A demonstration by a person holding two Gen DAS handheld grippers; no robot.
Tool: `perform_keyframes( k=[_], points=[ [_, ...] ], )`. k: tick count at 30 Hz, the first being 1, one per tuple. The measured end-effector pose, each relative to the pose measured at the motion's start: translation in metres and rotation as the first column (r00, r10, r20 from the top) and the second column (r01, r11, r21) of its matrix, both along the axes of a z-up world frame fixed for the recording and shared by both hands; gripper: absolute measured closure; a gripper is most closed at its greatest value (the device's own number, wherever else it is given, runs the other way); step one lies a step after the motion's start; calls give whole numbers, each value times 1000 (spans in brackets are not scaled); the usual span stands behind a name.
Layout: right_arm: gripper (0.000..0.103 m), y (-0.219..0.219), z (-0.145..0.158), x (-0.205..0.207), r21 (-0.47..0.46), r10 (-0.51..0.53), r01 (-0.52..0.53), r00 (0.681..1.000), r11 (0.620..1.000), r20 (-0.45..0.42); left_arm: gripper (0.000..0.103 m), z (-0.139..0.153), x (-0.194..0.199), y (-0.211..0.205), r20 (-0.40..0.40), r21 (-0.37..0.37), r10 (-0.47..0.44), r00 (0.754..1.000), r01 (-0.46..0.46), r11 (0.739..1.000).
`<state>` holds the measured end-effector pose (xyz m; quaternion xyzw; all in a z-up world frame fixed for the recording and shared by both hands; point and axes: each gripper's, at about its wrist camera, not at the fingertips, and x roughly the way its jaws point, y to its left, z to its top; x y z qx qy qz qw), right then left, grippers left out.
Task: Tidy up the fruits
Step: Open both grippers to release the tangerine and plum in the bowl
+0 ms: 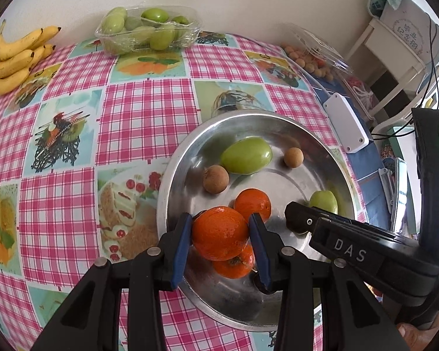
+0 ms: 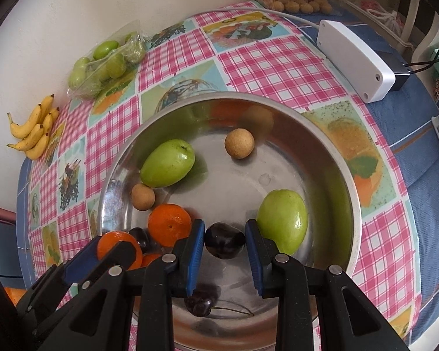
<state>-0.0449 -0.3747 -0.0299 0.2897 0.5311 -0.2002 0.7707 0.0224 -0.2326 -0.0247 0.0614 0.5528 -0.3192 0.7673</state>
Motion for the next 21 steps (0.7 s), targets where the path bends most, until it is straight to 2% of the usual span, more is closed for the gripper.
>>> perform_keyframes(
  k=[9,16,18,20,21],
  points=[
    [71,3,4,1,-10,10,-10,1000,1000,8,61,1,3,5,-36,-17,15,999,-15,1000],
    [71,4,6,3,-20,19,-18,1000,1000,2,61,9,5,11,-58,-61,22,998,-26,998],
    [66,4,9,3,-27,22,-21,1000,999,9,61,11,6,12,-61,-66,27,998,-31,997],
    [54,5,14,3,-41,22,-22,1000,999,15,61,14,7,16,-66,-73,37,997,-42,996],
    [53,5,17,3,-46,24,-24,1000,999,19,61,16,8,18,-64,-74,45,997,-49,996]
  ],
)
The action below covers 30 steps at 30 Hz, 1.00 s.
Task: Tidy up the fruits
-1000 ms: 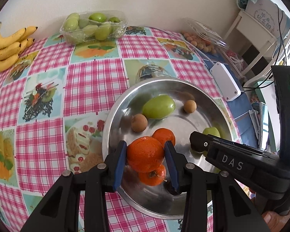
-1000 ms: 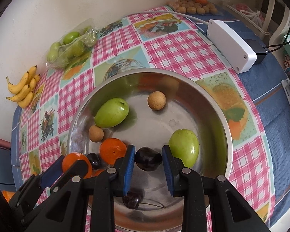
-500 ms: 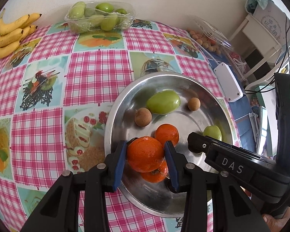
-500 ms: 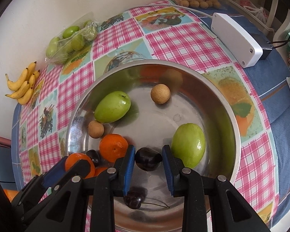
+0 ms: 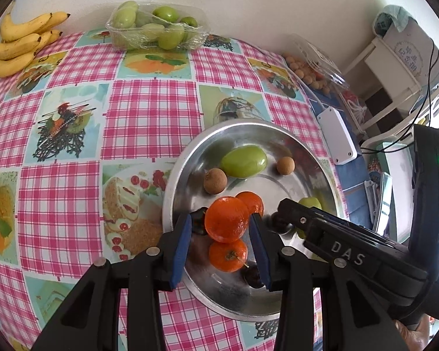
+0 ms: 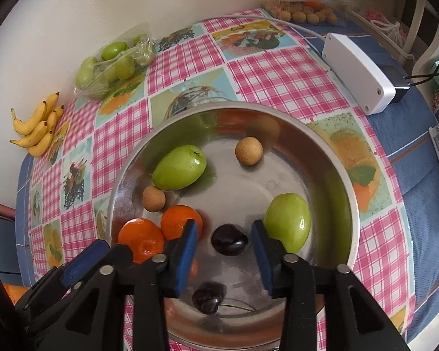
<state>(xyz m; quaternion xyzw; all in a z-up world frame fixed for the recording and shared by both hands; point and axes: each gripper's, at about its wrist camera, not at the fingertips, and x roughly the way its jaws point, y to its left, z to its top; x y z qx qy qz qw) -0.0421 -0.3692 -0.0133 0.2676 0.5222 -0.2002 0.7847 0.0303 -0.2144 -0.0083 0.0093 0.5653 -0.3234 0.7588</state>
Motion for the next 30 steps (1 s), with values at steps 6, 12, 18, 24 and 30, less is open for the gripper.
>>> perform_keyframes(
  k=[6,12,18,24,30],
  points=[
    [52,2,21,-4,-43,-2,3,999,999,45,61,12,7,20,62,34,77,995,-79,996],
    [38,3,27,-7,-60,0,3,999,998,51,60,8,24,52,94,95,187,978,-195,976],
    [28,6,21,-1,-63,17,-15,1000,998,24,48,-9,42,83,43,152,278,960,-281,948],
    [22,10,15,4,-70,27,-27,1000,997,0,36,-30,51,99,-11,205,328,945,-319,926],
    [10,14,4,11,-75,43,-45,999,996,-31,23,-44,52,99,-25,239,326,945,-311,920]
  ],
)
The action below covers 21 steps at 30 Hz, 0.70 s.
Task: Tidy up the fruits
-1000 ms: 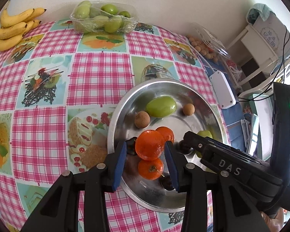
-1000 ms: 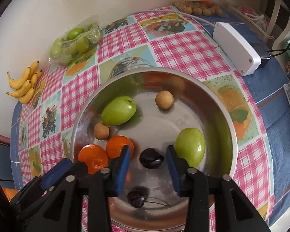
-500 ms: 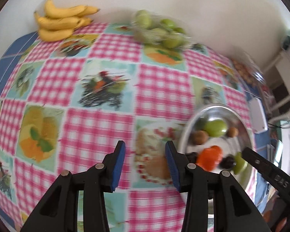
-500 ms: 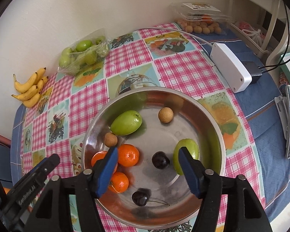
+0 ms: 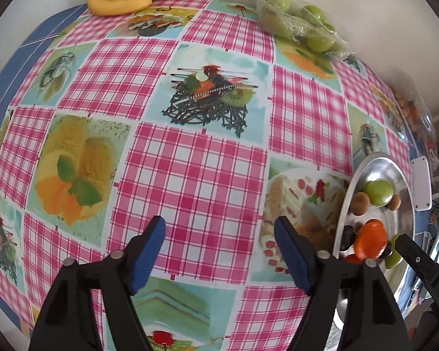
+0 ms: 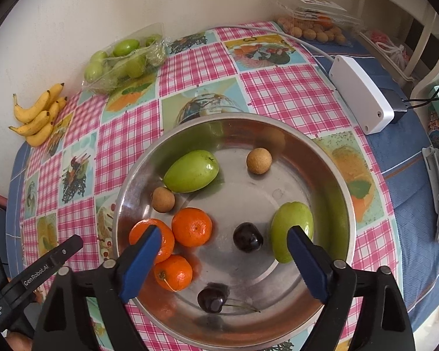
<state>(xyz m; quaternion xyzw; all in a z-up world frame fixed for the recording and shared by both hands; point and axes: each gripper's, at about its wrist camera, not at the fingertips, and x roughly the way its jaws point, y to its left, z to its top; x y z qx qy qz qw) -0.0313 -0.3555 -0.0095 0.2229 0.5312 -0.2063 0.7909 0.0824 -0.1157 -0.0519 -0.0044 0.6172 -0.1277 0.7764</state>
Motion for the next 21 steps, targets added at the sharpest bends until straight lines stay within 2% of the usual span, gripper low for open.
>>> perform_keyframes(
  k=[9,18,19,21],
  points=[
    [0,5,-9,7,-8,20,-20,1000,1000,-20,18,-7,1,0,-1,35,0,1000,0,999],
    [0,5,-10,10,-8,20,-20,1000,1000,-14,17,-8,1,4,12,57,11,1000,-11,998],
    [0,5,-10,10,-11,20,-21,1000,1000,-13,16,-9,2,4,14,60,11,1000,-12,998],
    [0,6,-8,10,-17,22,-22,1000,1000,-10,6,-9,2,5,17,60,13,1000,-14,998]
  ],
)
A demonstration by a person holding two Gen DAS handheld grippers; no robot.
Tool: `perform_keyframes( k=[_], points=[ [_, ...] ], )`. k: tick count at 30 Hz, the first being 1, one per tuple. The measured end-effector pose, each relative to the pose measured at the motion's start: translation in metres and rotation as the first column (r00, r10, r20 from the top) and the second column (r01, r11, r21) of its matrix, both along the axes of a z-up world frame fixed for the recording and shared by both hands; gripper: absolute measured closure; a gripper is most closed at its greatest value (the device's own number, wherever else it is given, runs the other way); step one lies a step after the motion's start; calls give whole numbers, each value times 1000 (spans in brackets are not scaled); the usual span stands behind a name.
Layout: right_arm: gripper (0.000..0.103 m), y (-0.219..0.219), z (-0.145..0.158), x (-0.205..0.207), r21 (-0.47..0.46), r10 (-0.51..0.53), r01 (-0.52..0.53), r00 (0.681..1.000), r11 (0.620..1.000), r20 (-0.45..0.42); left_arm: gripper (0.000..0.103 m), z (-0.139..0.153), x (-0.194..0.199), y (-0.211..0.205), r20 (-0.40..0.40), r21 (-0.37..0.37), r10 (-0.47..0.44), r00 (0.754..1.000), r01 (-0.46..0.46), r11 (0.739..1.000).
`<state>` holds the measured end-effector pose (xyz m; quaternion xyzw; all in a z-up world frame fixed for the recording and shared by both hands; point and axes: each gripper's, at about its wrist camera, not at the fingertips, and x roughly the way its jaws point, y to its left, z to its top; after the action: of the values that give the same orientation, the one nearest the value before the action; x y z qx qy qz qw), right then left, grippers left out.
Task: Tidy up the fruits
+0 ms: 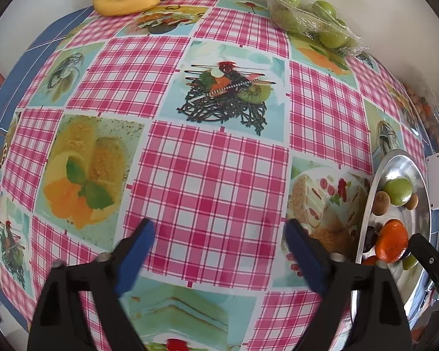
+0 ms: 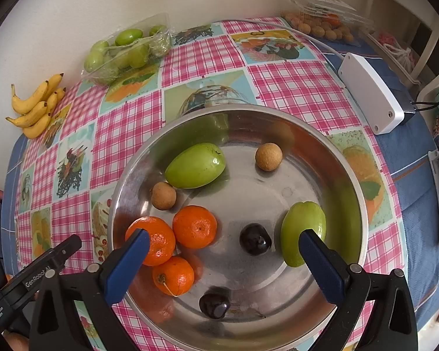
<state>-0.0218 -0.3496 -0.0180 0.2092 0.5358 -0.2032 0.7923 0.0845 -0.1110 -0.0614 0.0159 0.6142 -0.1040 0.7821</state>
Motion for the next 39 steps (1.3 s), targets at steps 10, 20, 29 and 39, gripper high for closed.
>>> perform_keyframes(
  k=[10,20,29,39],
  points=[
    [0,5,1,2,-4,21,-21,1000,1000,8,5,3,-2,6,11,-20,18,1000,-17,1000],
    [0,18,7,3,-18,48,-48,999,999,15,5,28,-15,12,134,16,10,991,-12,1000],
    [0,37,15,-2,-32,79,-78,996,996,32,5,49,-30,22,225,60,17,974,-31,998],
    [0,57,23,-17,-60,88,-85,995,995,52,5,58,-50,38,225,133,1,974,-32,991]
  ],
)
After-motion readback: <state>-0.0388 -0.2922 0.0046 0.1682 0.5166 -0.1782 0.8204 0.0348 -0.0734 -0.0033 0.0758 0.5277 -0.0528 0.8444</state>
